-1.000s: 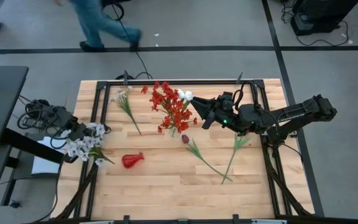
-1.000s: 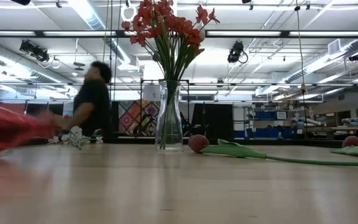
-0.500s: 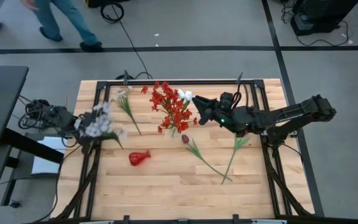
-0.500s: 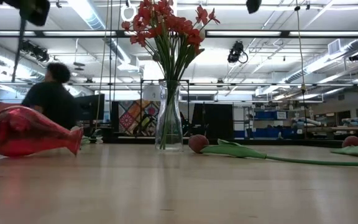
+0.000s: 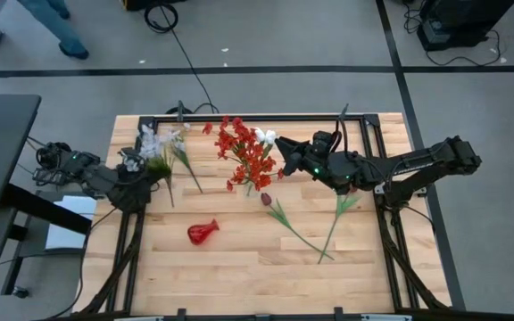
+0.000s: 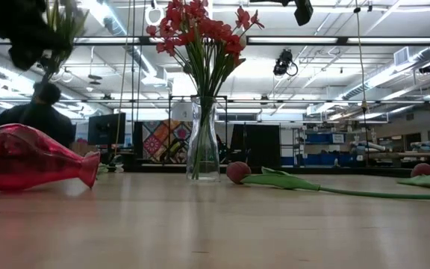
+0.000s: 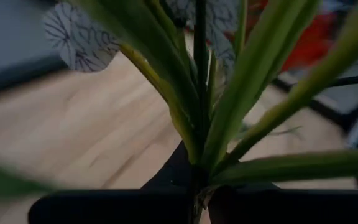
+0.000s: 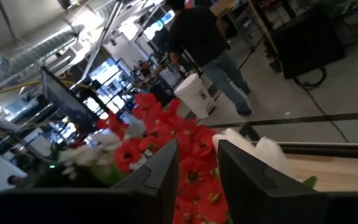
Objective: Sort flowers into vase by color
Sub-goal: Put the right white flowers into the red vase, then adjust the red vase
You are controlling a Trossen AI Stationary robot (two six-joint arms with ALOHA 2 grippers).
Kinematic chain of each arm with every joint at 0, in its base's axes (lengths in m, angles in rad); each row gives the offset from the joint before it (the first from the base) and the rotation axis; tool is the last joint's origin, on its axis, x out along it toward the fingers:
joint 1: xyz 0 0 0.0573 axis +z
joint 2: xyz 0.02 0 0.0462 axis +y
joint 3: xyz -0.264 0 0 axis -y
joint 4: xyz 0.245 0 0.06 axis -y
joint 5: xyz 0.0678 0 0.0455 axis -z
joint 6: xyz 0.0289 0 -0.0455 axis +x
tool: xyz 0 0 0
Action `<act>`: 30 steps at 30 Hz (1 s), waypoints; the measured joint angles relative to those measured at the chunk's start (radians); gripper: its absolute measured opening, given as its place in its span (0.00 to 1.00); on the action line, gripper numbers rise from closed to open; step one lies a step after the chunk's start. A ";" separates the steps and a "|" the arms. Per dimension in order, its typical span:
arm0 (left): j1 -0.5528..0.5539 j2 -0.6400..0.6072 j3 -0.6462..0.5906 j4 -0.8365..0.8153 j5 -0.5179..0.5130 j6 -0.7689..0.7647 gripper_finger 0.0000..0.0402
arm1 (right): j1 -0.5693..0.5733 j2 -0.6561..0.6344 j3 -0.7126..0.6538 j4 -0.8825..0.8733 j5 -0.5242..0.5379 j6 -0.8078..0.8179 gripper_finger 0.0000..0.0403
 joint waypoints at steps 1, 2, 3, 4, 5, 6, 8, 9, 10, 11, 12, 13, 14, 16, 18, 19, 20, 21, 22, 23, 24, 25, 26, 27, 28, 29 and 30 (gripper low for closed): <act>0.000 0.000 0.000 -0.062 -0.002 -0.067 0.05 | 0.000 0.000 0.000 -0.005 -0.007 0.000 0.30; 0.000 0.004 0.000 -0.117 -0.001 -0.136 0.06 | 0.000 0.000 0.000 -0.009 -0.017 -0.002 0.30; 0.000 0.011 0.000 -0.167 0.002 -0.198 0.08 | 0.000 0.000 0.000 -0.010 -0.026 -0.008 0.30; 0.000 0.016 0.000 -0.213 0.017 -0.251 0.10 | 0.000 0.000 0.000 -0.011 -0.032 -0.015 0.30; 0.000 0.022 -0.001 -0.247 0.036 -0.296 0.12 | 0.000 0.000 0.000 -0.015 -0.038 -0.019 0.30; 0.000 0.031 -0.001 -0.263 0.047 -0.330 0.14 | 0.000 0.000 0.000 -0.023 -0.044 -0.020 0.30; 0.000 0.056 -0.002 -0.265 0.068 -0.363 0.18 | -0.003 0.000 0.000 -0.044 -0.053 -0.021 0.30; 0.000 0.069 -0.006 -0.257 0.074 -0.378 0.20 | -0.005 0.000 0.000 -0.052 -0.055 -0.022 0.30; 0.000 0.081 -0.014 -0.253 0.086 -0.400 0.21 | -0.010 0.000 0.000 -0.062 -0.059 -0.022 0.30; 0.000 0.096 -0.024 -0.257 0.098 -0.433 0.22 | -0.014 0.000 0.000 -0.070 -0.063 -0.022 0.30; 0.000 0.112 -0.036 -0.261 0.117 -0.474 0.23 | -0.020 0.000 0.000 -0.075 -0.072 -0.022 0.30; 0.000 0.128 -0.048 -0.261 0.137 -0.516 0.25 | -0.027 0.000 0.000 -0.078 -0.083 -0.022 0.30; 0.000 0.144 -0.059 -0.256 0.156 -0.556 0.26 | -0.033 0.000 0.000 -0.081 -0.097 -0.020 0.30; 0.000 0.168 -0.065 -0.249 0.169 -0.593 0.31 | -0.048 0.000 0.000 -0.080 -0.127 -0.020 0.30; 0.000 0.190 -0.060 -0.247 0.162 -0.619 0.36 | -0.061 0.000 0.000 -0.081 -0.158 -0.021 0.30; 0.000 0.197 -0.056 -0.248 0.151 -0.638 0.39 | -0.068 0.000 0.000 -0.082 -0.176 -0.021 0.30; 0.001 0.200 -0.052 -0.249 0.143 -0.654 0.42 | -0.075 0.000 0.000 -0.083 -0.194 -0.021 0.30; 0.001 0.201 -0.046 -0.253 0.141 -0.669 0.45 | -0.081 0.000 0.000 -0.082 -0.211 -0.021 0.30; 0.001 0.200 -0.036 -0.259 0.142 -0.685 0.47 | -0.086 0.000 0.000 -0.083 -0.228 -0.020 0.30; 0.001 0.200 -0.027 -0.264 0.142 -0.697 0.50 | -0.091 0.000 0.000 -0.086 -0.238 -0.020 0.30; 0.001 0.199 -0.021 -0.265 0.142 -0.700 0.52 | -0.096 0.000 0.000 -0.090 -0.252 -0.020 0.30; 0.001 0.198 -0.014 -0.269 0.145 -0.700 0.54 | -0.099 0.000 0.000 -0.092 -0.260 -0.019 0.30; 0.001 0.197 -0.004 -0.269 0.154 -0.701 0.56 | -0.103 0.000 0.000 -0.095 -0.267 -0.011 0.30; 0.001 0.196 0.006 -0.268 0.169 -0.702 0.57 | -0.108 0.000 0.000 -0.099 -0.278 0.000 0.30; 0.001 0.196 0.016 -0.271 0.186 -0.702 0.57 | -0.113 0.000 0.000 -0.104 -0.290 0.011 0.30; 0.001 0.196 0.025 -0.271 0.199 -0.699 0.57 | -0.118 0.000 0.000 -0.111 -0.306 0.023 0.30; 0.001 0.196 0.035 -0.270 0.221 -0.691 0.57 | -0.123 0.000 0.000 -0.116 -0.319 0.031 0.30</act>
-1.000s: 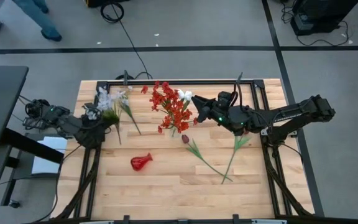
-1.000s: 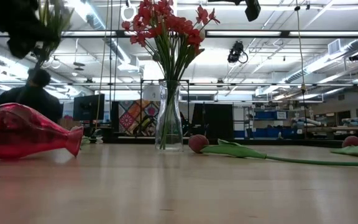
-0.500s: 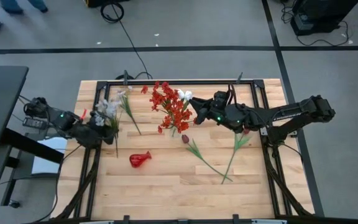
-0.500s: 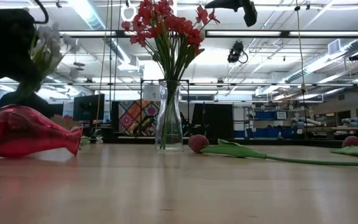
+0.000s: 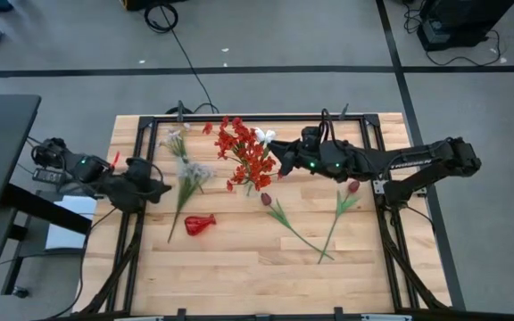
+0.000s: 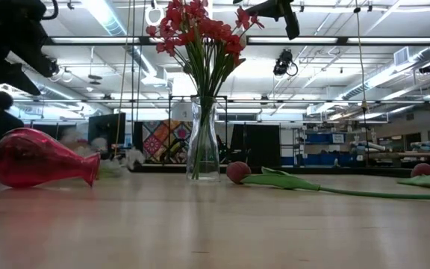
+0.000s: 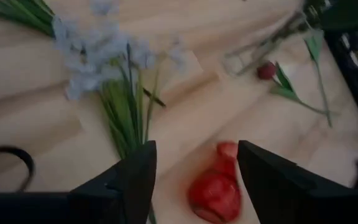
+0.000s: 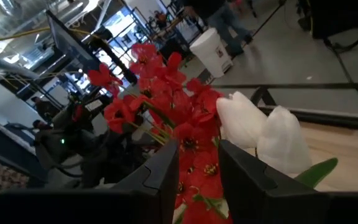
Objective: Sort flowers into vase by color
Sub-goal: Adjust the red vase
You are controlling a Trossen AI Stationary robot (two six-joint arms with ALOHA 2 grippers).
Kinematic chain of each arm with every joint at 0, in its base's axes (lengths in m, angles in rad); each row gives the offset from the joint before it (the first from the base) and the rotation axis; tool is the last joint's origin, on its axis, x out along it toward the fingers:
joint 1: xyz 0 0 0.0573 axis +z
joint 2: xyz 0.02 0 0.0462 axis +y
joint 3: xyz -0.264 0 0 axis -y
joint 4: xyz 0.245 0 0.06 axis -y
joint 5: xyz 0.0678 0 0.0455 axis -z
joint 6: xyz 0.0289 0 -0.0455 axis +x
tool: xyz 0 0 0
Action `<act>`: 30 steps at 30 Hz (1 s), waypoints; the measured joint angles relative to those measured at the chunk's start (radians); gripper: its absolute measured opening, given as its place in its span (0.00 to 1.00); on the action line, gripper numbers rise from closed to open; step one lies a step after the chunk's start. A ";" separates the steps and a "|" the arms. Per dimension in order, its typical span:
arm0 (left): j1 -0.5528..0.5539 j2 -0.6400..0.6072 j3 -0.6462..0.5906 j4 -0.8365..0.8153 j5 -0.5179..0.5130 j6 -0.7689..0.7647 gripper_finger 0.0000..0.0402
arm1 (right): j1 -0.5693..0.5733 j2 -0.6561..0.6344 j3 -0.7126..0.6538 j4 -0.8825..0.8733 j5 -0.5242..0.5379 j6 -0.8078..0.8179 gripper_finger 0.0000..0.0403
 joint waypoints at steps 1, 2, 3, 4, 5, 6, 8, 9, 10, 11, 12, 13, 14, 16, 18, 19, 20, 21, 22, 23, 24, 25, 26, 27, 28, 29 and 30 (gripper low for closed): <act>0.000 0.000 0.008 0.011 0.022 0.005 0.57 | -0.005 0.000 0.000 -0.002 -0.018 0.004 0.30; 0.000 0.001 0.015 0.028 0.038 0.021 0.57 | -0.009 0.000 0.000 -0.004 -0.029 0.008 0.30; 0.000 0.005 0.016 0.061 0.049 0.048 0.56 | -0.013 0.000 0.000 -0.011 -0.040 0.010 0.30; 0.000 0.017 0.016 0.098 0.052 0.087 0.55 | -0.017 0.000 0.000 -0.017 -0.047 0.010 0.30; 0.000 0.036 0.016 0.136 0.058 0.135 0.55 | -0.020 0.000 0.000 -0.025 -0.054 0.010 0.30; 0.000 0.064 0.016 0.171 0.065 0.185 0.54 | -0.024 0.000 0.000 -0.036 -0.060 0.010 0.30; 0.000 0.135 0.016 0.251 0.074 0.298 0.54 | -0.029 -0.001 0.000 -0.064 -0.066 0.010 0.30; 0.000 0.175 0.016 0.295 0.083 0.352 0.54 | -0.030 -0.003 0.000 -0.086 -0.066 0.010 0.30; 0.000 0.216 0.016 0.334 0.094 0.403 0.54 | -0.030 -0.005 0.000 -0.105 -0.063 0.010 0.30; 0.000 0.256 0.015 0.373 0.104 0.448 0.54 | -0.030 -0.007 0.000 -0.119 -0.055 0.010 0.30; 0.000 0.296 0.015 0.413 0.108 0.489 0.54 | -0.029 -0.013 0.000 -0.142 -0.040 0.010 0.30; 0.000 0.337 0.015 0.454 0.114 0.525 0.54 | -0.025 -0.019 0.000 -0.160 -0.025 0.010 0.30; 0.000 0.373 0.015 0.489 0.127 0.553 0.54 | -0.021 -0.027 0.000 -0.174 -0.009 0.009 0.30; 0.000 0.444 0.015 0.527 0.163 0.583 0.54 | -0.014 -0.049 0.000 -0.204 0.026 -0.011 0.30; 0.000 0.513 0.015 0.548 0.198 0.581 0.56 | -0.007 -0.079 0.000 -0.211 0.057 -0.044 0.30; 0.000 0.546 0.015 0.556 0.214 0.571 0.57 | -0.004 -0.096 0.000 -0.213 0.071 -0.065 0.30; 0.000 0.579 0.015 0.564 0.224 0.562 0.59 | -0.002 -0.116 0.000 -0.212 0.081 -0.090 0.30; 0.000 0.611 0.015 0.577 0.233 0.553 0.60 | 0.000 -0.136 0.000 -0.210 0.091 -0.118 0.31; 0.000 0.645 0.015 0.595 0.236 0.545 0.62 | 0.003 -0.158 0.000 -0.207 0.097 -0.148 0.32; 0.004 0.677 0.015 0.613 0.240 0.542 0.64 | 0.005 -0.180 0.000 -0.201 0.103 -0.175 0.33; 0.011 0.707 0.014 0.638 0.249 0.541 0.65 | 0.007 -0.202 0.000 -0.197 0.109 -0.194 0.35; 0.020 0.734 0.014 0.664 0.262 0.542 0.67 | 0.008 -0.225 0.000 -0.196 0.114 -0.209 0.37; 0.032 0.760 0.014 0.685 0.266 0.544 0.68 | 0.008 -0.245 0.000 -0.196 0.118 -0.219 0.39; 0.047 0.785 0.014 0.698 0.267 0.545 0.70 | 0.008 -0.264 0.000 -0.196 0.119 -0.224 0.41; 0.066 0.809 0.014 0.704 0.268 0.545 0.71 | 0.008 -0.281 0.000 -0.197 0.119 -0.228 0.43; 0.091 0.831 0.014 0.707 0.282 0.544 0.72 | 0.007 -0.295 0.000 -0.196 0.120 -0.235 0.45; 0.119 0.851 0.014 0.709 0.310 0.541 0.73 | 0.004 -0.309 0.000 -0.197 0.121 -0.243 0.46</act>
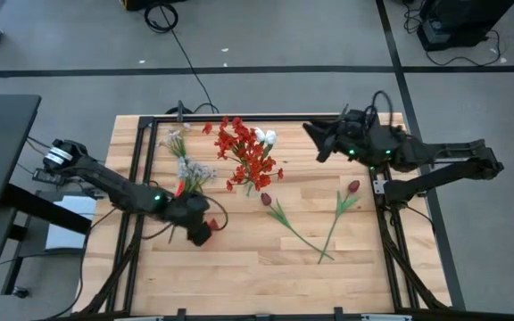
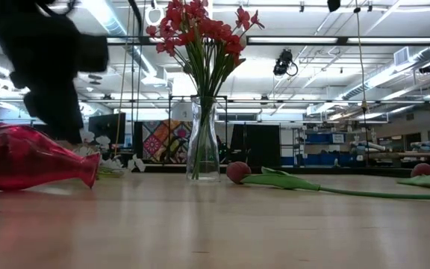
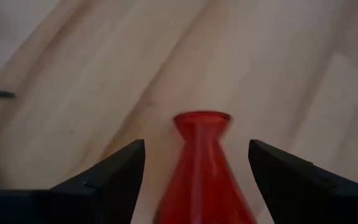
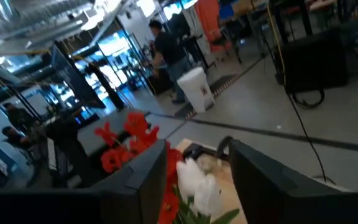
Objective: Sort flowers into vase by color
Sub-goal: Adjust the red vase
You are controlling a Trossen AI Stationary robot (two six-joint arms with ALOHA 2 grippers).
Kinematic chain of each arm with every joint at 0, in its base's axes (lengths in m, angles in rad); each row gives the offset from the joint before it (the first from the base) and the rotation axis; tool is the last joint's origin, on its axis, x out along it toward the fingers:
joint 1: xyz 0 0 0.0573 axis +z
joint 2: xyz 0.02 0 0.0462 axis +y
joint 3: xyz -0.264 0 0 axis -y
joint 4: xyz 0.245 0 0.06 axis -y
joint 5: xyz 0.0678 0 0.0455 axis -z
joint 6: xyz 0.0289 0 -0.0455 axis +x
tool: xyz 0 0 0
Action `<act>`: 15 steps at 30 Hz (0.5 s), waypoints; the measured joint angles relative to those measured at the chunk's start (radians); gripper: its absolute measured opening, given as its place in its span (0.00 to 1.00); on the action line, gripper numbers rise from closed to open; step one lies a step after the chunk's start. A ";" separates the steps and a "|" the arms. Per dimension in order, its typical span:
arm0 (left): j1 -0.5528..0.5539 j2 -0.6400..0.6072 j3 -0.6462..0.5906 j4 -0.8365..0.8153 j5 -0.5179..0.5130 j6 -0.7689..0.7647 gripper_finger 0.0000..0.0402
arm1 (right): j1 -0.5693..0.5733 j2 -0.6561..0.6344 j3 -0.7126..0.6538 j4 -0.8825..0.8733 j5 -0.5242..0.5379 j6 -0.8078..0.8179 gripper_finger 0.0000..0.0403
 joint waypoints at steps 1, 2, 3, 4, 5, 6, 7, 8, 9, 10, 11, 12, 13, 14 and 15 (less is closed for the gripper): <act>0.028 0.017 0.000 0.005 0.038 -0.001 0.73 | -0.003 -0.010 0.000 -0.003 0.000 -0.004 0.48; 0.055 0.033 0.000 0.008 0.082 -0.002 0.73 | -0.006 -0.020 0.000 -0.010 0.000 -0.006 0.49; 0.078 0.048 0.000 0.011 0.114 -0.007 0.73 | -0.008 -0.028 0.000 -0.018 -0.001 -0.007 0.51; 0.098 0.063 0.000 0.019 0.151 -0.010 0.73 | -0.009 -0.035 0.000 -0.026 -0.001 -0.008 0.52; 0.114 0.076 0.000 0.031 0.178 -0.010 0.73 | -0.009 -0.042 0.000 -0.038 -0.001 -0.009 0.52; 0.126 0.087 0.000 0.044 0.196 -0.006 0.73 | -0.009 -0.047 0.000 -0.051 -0.001 -0.010 0.52; 0.137 0.097 0.000 0.059 0.214 0.001 0.73 | -0.009 -0.050 0.000 -0.060 -0.002 -0.010 0.53; 0.143 0.106 0.000 0.073 0.222 0.010 0.73 | -0.008 -0.055 0.000 -0.073 -0.004 -0.010 0.53; 0.148 0.115 0.000 0.081 0.229 0.022 0.73 | -0.008 -0.058 0.000 -0.086 -0.003 -0.006 0.53; 0.151 0.125 0.000 0.084 0.234 0.032 0.73 | -0.008 -0.061 0.000 -0.100 -0.004 -0.003 0.52; 0.151 0.135 0.000 0.082 0.236 0.045 0.73 | -0.007 -0.063 0.000 -0.113 -0.004 -0.002 0.52; 0.151 0.144 0.000 0.080 0.241 0.059 0.73 | -0.004 -0.066 0.000 -0.122 -0.004 -0.001 0.52; 0.151 0.154 0.000 0.075 0.244 0.064 0.73 | -0.002 -0.067 0.000 -0.131 -0.004 0.000 0.52; 0.151 0.163 0.000 0.068 0.249 0.065 0.73 | 0.001 -0.068 0.000 -0.140 -0.004 0.001 0.52; 0.149 0.172 0.000 0.060 0.258 0.065 0.73 | 0.002 -0.070 0.000 -0.144 -0.004 0.000 0.52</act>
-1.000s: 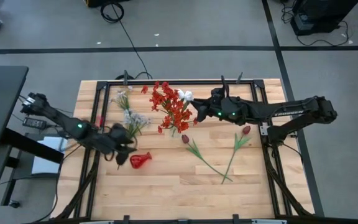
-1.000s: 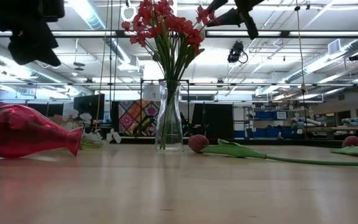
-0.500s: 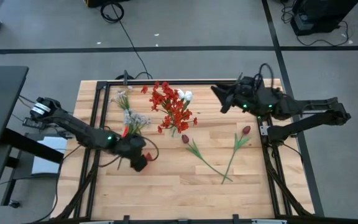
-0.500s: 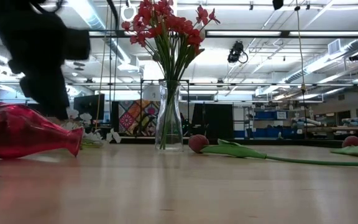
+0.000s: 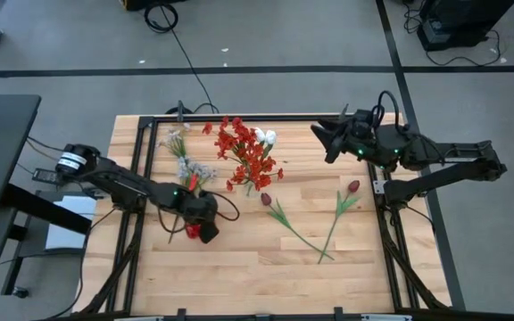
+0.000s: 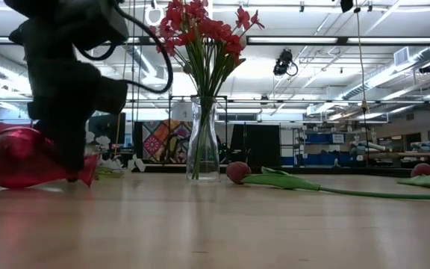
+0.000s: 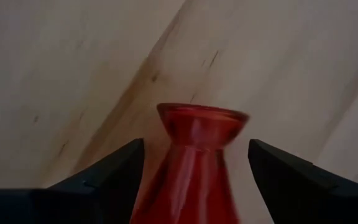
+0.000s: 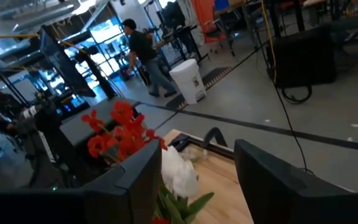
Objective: Sort flowers into vase by color
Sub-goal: Adjust the red vase
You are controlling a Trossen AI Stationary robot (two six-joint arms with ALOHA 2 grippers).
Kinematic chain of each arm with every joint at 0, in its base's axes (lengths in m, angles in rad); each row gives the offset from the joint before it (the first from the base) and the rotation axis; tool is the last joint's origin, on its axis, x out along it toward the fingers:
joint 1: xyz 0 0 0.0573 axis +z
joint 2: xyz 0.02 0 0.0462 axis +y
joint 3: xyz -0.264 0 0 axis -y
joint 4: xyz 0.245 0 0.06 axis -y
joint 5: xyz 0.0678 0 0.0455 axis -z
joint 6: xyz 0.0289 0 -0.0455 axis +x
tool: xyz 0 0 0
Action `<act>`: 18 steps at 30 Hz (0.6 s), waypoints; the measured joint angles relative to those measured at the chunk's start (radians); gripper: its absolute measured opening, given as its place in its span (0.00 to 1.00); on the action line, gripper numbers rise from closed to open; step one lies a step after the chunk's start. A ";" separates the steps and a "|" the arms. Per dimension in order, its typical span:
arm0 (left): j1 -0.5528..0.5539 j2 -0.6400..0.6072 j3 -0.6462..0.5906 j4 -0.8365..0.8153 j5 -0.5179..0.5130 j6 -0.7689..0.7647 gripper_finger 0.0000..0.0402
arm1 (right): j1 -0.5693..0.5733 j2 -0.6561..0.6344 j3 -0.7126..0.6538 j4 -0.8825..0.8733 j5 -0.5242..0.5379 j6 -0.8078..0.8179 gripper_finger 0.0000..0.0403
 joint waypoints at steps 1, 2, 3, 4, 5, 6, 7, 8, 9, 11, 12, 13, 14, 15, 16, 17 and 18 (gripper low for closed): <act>-0.001 0.008 0.000 -0.008 0.002 0.000 0.73 | 0.002 -0.003 0.000 -0.009 -0.001 0.000 0.52; -0.001 0.014 0.000 -0.012 0.001 0.002 0.73 | 0.004 -0.005 0.000 -0.017 0.000 0.000 0.52; -0.001 0.019 0.001 -0.015 0.001 0.006 0.72 | 0.005 -0.006 0.000 -0.017 0.000 0.000 0.52; -0.001 0.023 0.002 -0.018 0.001 0.013 0.72 | 0.005 -0.008 0.000 -0.018 -0.001 -0.001 0.52; -0.001 0.026 0.003 -0.019 0.000 0.014 0.70 | 0.005 -0.009 0.000 -0.019 -0.002 -0.001 0.52; -0.001 0.028 0.003 -0.020 -0.001 0.014 0.68 | 0.005 -0.009 0.000 -0.019 -0.004 -0.001 0.52; -0.001 0.028 0.003 -0.022 -0.002 0.014 0.65 | 0.005 -0.009 0.000 -0.019 -0.007 -0.001 0.51; -0.001 0.028 0.003 -0.023 -0.005 0.012 0.62 | 0.005 -0.009 0.000 -0.020 -0.008 -0.002 0.51; -0.001 0.029 0.003 -0.025 -0.009 0.008 0.58 | 0.005 -0.009 0.000 -0.023 -0.014 -0.002 0.51; -0.001 0.029 0.002 -0.029 -0.022 -0.013 0.50 | 0.005 -0.009 0.000 -0.028 -0.027 -0.002 0.49; -0.001 0.029 0.002 -0.029 -0.026 -0.025 0.45 | 0.005 -0.009 0.000 -0.031 -0.030 -0.002 0.48; -0.001 0.028 0.002 -0.027 -0.030 -0.036 0.42 | 0.005 -0.009 0.000 -0.039 -0.030 -0.002 0.47; -0.001 0.027 0.002 -0.025 -0.035 -0.049 0.40 | 0.005 -0.009 0.000 -0.046 -0.033 -0.002 0.46; -0.001 0.027 0.002 -0.022 -0.036 -0.063 0.40 | 0.006 -0.009 0.000 -0.054 -0.036 -0.001 0.45; -0.001 0.027 0.001 -0.018 -0.037 -0.080 0.40 | 0.006 -0.009 0.000 -0.062 -0.044 0.001 0.45; -0.002 0.022 0.000 -0.015 -0.039 -0.096 0.40 | 0.006 -0.009 0.000 -0.070 -0.051 0.004 0.44; -0.011 0.011 -0.002 -0.015 -0.044 -0.118 0.40 | 0.006 -0.009 0.000 -0.076 -0.059 0.006 0.43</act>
